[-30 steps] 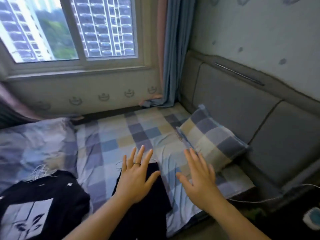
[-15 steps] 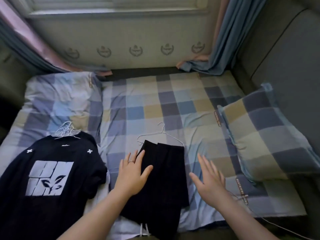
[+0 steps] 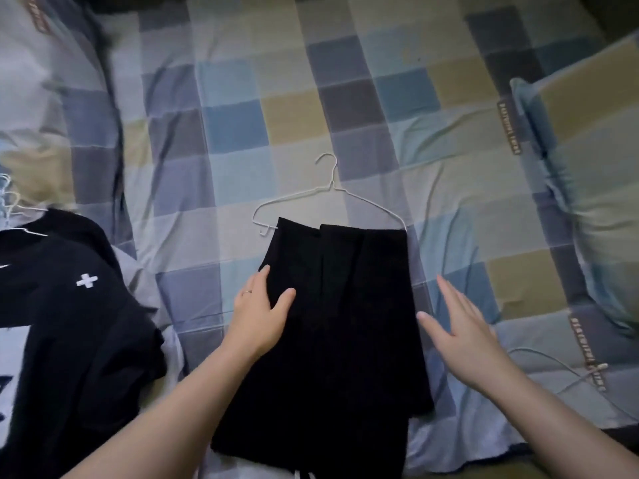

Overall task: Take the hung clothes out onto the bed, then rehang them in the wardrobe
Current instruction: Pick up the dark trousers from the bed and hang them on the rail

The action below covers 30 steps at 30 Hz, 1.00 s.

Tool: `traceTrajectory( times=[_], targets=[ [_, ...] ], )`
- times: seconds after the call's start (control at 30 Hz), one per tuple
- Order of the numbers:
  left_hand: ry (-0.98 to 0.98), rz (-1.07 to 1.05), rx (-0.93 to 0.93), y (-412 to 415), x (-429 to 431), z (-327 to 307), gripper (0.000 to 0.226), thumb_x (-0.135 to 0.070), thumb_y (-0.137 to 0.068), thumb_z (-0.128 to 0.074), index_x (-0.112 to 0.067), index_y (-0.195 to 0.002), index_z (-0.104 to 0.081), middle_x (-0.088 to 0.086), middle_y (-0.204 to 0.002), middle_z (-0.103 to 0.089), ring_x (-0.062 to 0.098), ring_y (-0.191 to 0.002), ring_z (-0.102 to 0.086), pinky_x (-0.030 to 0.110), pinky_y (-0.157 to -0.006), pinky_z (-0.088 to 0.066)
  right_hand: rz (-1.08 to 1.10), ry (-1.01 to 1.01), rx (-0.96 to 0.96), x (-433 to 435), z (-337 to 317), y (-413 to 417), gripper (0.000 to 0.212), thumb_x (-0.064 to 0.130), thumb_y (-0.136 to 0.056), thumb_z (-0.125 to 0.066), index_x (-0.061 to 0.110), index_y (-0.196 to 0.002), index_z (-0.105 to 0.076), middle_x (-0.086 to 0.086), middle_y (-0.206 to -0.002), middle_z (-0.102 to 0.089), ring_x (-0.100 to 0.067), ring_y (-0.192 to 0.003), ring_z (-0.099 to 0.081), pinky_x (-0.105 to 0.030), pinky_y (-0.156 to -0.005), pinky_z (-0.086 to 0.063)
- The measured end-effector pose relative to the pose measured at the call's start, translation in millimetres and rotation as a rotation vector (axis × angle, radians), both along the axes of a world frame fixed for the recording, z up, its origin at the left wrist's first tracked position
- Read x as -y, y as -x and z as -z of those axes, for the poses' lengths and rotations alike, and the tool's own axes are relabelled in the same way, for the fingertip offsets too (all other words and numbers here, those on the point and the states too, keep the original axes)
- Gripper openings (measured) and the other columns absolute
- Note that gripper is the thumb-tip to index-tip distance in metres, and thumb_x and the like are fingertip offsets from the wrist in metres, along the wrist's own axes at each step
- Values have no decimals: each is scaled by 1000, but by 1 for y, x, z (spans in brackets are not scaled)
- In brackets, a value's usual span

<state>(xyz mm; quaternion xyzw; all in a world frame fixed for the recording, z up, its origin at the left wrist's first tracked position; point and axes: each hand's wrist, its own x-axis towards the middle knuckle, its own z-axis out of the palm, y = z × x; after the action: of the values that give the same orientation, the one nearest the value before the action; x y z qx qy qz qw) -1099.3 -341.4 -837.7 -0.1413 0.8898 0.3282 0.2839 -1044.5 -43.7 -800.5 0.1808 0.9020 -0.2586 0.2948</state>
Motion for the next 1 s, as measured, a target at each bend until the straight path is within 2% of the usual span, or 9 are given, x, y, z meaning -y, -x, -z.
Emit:
traceTrajectory(
  times=[0.3,0.37,0.43,0.5,0.63,0.7,0.77,0.87,1.0],
  targets=[
    [-94,-301,-28,106,29,162,86,-46,-93,-60,-15,-158,-12,8,-163,-19,24,-149,-24,42,-121,-21,190,78,-94,-16,195,108,80,43,-90,-57,23,-155,-14,-3,-159,-27,-25,-144,-31,-44,-118,-26],
    [-95,-305,-78,130,34,176,88,-45,-92,-63,-14,-157,-13,8,-163,-21,22,-149,-23,40,-121,-20,320,141,-106,-21,220,134,83,51,-76,-58,19,-147,-29,-7,-149,-44,-27,-134,-45,-44,-113,-35],
    [-122,-337,-126,155,36,183,85,-41,-92,-64,-12,-157,-17,9,-161,-26,23,-147,-29,40,-120,-24,472,210,-145,-23,234,155,53,40,-76,-61,16,-122,-49,-4,-122,-61,-24,-112,-59,-36,-99,-45],
    [-179,-404,-107,178,34,187,80,-39,-93,-65,-12,-155,-24,8,-156,-34,25,-140,-38,44,-116,-32,629,297,-180,-22,234,174,18,22,-85,-61,14,-100,-57,-3,-97,-61,-22,-90,-59,-31,-80,-45],
    [-343,-573,26,204,30,185,82,-43,-84,-73,-17,-151,-35,7,-148,-45,27,-132,-49,38,-102,-45,927,505,-87,-27,223,184,8,22,-87,-58,14,-87,-59,-4,-69,-54,-19,-55,-50,-29,-53,-41],
    [-411,-661,106,207,26,177,75,-45,-79,-76,-17,-142,-46,3,-133,-55,23,-119,-58,31,-86,-48,1007,557,-60,-34,212,182,7,20,-88,-55,13,-88,-57,-1,-64,-53,-18,-54,-45,-27,-51,-37],
    [-506,-737,150,207,20,166,58,-41,-81,-76,-17,-129,-53,0,-115,-61,20,-102,-64,32,-88,-50,1047,616,-74,-43,195,179,13,15,-93,-50,12,-81,-54,-1,-69,-56,-18,-60,-49,-30,-54,-39],
    [-576,-777,131,204,11,144,55,-35,-86,-73,-17,-134,-52,0,-125,-58,20,-105,-66,37,-101,-49,1085,655,-82,-54,161,169,13,16,-98,-48,15,-86,-52,-3,-90,-55,-19,-75,-59,-32,-64,-44],
    [-549,-746,62,184,3,89,50,-29,-93,-68,-17,-139,-51,3,-120,-57,21,-111,-60,32,-98,-46,1100,699,-80,-55,103,147,11,17,-98,-49,18,-87,-53,0,-90,-57,-21,-79,-61,-32,-67,-41]
  ],
)
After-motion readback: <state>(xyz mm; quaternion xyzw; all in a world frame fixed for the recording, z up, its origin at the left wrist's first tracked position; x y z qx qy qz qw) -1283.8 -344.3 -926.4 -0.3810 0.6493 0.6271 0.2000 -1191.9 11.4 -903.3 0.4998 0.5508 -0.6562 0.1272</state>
